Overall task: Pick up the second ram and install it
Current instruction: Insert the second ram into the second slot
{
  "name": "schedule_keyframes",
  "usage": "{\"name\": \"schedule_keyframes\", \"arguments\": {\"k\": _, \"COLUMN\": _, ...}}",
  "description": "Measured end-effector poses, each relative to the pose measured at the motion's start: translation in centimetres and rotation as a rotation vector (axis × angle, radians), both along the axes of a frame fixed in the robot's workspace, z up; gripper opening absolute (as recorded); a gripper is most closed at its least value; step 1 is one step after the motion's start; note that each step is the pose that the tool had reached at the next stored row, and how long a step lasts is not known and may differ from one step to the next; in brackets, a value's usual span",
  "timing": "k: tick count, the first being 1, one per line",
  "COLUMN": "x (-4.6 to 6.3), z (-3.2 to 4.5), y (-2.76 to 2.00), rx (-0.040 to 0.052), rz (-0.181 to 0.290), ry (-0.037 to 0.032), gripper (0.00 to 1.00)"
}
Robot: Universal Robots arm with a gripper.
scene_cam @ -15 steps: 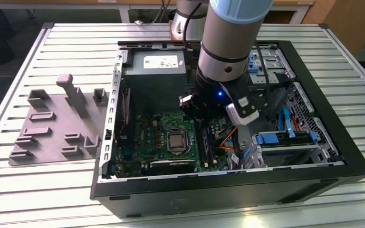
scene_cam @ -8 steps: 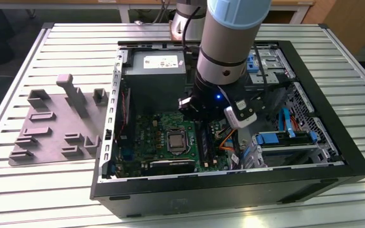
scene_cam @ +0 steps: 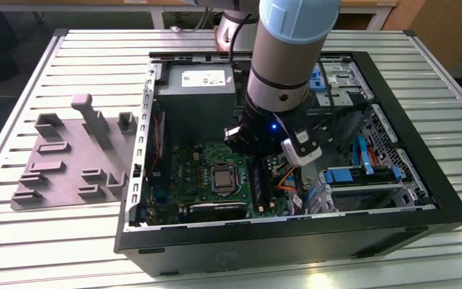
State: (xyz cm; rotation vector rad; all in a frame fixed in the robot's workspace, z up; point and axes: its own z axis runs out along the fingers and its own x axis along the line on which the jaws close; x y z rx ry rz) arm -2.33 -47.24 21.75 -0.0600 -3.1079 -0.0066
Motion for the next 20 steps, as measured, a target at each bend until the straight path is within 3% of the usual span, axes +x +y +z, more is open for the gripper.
{"name": "schedule_keyframes", "arguments": {"k": 8, "x": -0.21, "z": -0.48, "y": -0.03, "rx": 0.0014, "rz": -0.004, "ry": 0.0000, "gripper": 0.14}}
{"name": "schedule_keyframes", "arguments": {"k": 20, "x": -0.11, "z": -0.12, "y": -0.22, "rx": 0.0073, "rz": -0.004, "ry": 0.0000, "gripper": 0.14}}
